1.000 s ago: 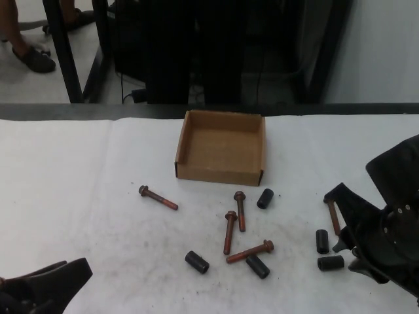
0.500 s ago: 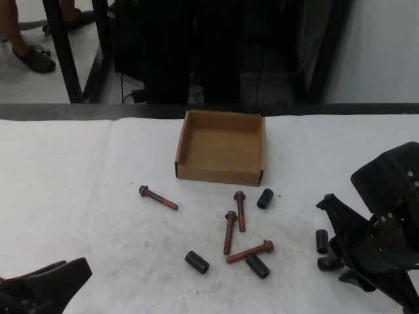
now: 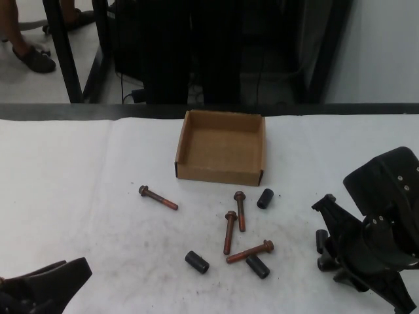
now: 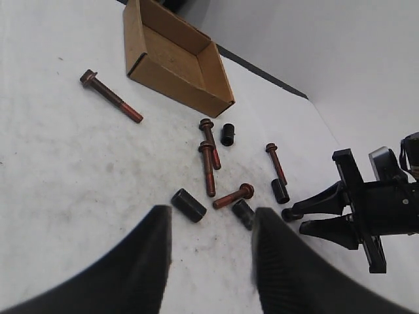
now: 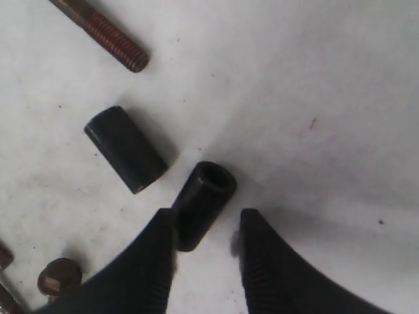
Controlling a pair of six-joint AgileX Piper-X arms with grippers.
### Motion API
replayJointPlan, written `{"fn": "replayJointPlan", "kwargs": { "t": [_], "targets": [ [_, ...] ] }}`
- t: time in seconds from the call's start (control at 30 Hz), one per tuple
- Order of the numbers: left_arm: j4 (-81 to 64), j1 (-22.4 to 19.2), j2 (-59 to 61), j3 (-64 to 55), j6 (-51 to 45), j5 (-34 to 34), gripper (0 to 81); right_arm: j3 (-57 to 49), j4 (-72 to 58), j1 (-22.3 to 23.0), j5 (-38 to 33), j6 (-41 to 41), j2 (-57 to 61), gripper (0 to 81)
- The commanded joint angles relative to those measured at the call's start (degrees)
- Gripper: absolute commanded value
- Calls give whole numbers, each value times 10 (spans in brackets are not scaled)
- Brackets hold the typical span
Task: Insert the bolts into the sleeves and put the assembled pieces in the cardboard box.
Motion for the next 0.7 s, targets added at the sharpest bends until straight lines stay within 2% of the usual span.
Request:
{"fn": "replayJointPlan", "kwargs": {
  "t": [0.0, 0.5, 0.67],
  "targets": [
    [-7, -2, 0, -7, -2, -1, 384, -5, -5, -3, 7, 10, 6, 312],
    [-7, -2, 0, -7, -2, 3, 384, -5, -26, -4, 9, 38, 33, 312],
    [-7, -2, 0, -7, -2, 3, 384, -5, -20, -4, -13, 63, 52, 312]
  ]
}}
